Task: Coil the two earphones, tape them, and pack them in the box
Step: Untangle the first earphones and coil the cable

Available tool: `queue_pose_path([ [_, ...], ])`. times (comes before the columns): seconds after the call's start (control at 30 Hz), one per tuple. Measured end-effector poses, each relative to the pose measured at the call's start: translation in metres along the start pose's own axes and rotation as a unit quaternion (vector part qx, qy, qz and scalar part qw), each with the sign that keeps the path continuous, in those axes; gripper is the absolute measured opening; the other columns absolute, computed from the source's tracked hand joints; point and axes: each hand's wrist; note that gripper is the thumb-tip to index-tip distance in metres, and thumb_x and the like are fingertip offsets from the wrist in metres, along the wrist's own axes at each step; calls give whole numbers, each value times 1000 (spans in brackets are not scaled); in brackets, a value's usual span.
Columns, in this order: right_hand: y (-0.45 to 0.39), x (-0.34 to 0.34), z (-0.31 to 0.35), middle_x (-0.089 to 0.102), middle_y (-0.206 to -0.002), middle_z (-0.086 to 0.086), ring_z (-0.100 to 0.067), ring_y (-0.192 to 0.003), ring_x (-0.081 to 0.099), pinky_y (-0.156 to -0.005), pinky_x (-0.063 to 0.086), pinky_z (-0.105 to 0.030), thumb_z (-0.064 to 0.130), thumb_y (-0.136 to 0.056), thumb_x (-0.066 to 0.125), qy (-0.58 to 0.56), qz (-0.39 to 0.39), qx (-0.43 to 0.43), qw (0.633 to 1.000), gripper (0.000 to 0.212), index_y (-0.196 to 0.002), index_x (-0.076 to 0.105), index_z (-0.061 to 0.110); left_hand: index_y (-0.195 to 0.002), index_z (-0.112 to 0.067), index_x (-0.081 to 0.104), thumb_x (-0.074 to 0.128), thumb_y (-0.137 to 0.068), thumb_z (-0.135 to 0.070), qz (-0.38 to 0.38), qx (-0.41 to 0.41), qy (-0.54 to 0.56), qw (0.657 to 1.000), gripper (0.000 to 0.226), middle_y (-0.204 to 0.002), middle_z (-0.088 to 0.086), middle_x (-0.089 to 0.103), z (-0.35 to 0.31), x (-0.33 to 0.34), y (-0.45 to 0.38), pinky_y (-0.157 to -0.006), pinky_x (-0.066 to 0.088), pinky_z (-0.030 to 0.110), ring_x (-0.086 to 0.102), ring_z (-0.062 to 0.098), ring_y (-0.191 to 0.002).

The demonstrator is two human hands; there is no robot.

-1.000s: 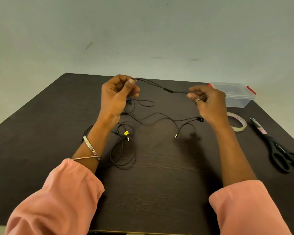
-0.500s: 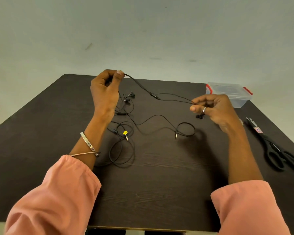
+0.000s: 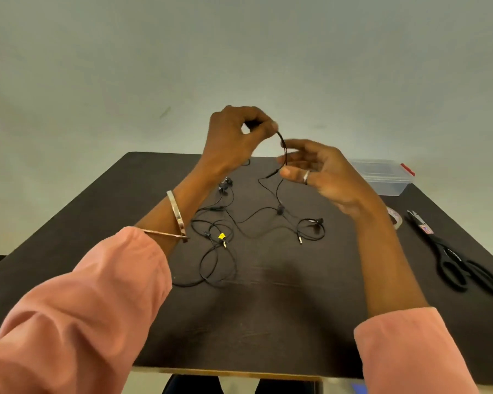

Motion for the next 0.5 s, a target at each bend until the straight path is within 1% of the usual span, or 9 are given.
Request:
queue_pose_path([
  [0.07,-3,12,17,71,-108,-5,-13,-102,68,-90,54,-25,15,-83,73,-25,-16,-43,999,38,-120,62,15,-83,-18,75,66,-86,-27,20,22,-17,999,12,-79,-6,72,-12,-1,-5,-69,33,0,57,-6,-74],
  [0.13,-5,19,27,72,-96,-7,-11,-88,71,-82,55,-22,9,-89,66,-54,-65,-61,995,21,-110,67,6,-83,-18,75,67,-85,-27,21,34,-34,999,12,-77,-10,69,-20,-5,-7,-70,32,-1,56,-9,-74],
  [0.17,-4,19,28,72,-87,-6,-11,-79,71,-77,56,-23,7,-91,63,-69,-83,-60,992,15,-104,68,5,-84,-18,75,68,-85,-28,17,35,-40,998,12,-77,-11,67,-22,-9,-9,-71,32,-1,56,-9,-74],
  [0.23,-3,14,26,68,-77,-5,-16,-67,64,-73,56,-31,9,-94,59,-102,-93,-52,989,13,-98,71,7,-86,-18,76,70,-84,-30,-1,25,-41,999,14,-78,-10,67,-24,-17,-12,-71,33,0,56,-6,-72],
  [0.3,0,6,21,65,-75,-5,-16,-62,56,-68,54,-32,11,-95,58,-129,-94,-48,986,15,-98,72,7,-87,-16,77,71,-83,-31,-28,1,-28,999,16,-81,-8,69,-24,-26,-14,-71,33,0,57,-3,-73],
  [0.4,4,-1,16,64,-80,-6,-14,-59,49,-59,50,-27,9,-94,59,-148,-104,-45,982,15,-102,72,6,-89,-16,77,71,-83,-29,-67,-30,-8,997,16,-87,-2,73,-23,-36,-16,-73,34,1,59,1,-78],
  [0.5,7,-3,14,67,-82,-7,-12,-55,44,-50,42,-22,5,-93,60,-135,-108,-38,984,15,-102,72,7,-88,-17,77,71,-83,-30,-109,-44,1,993,15,-86,-2,74,-24,-42,-16,-78,42,11,61,5,-80],
])
Point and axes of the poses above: each hand's wrist, its own y-axis away from the middle knuckle, its own x-axis out of the palm, z = x × y
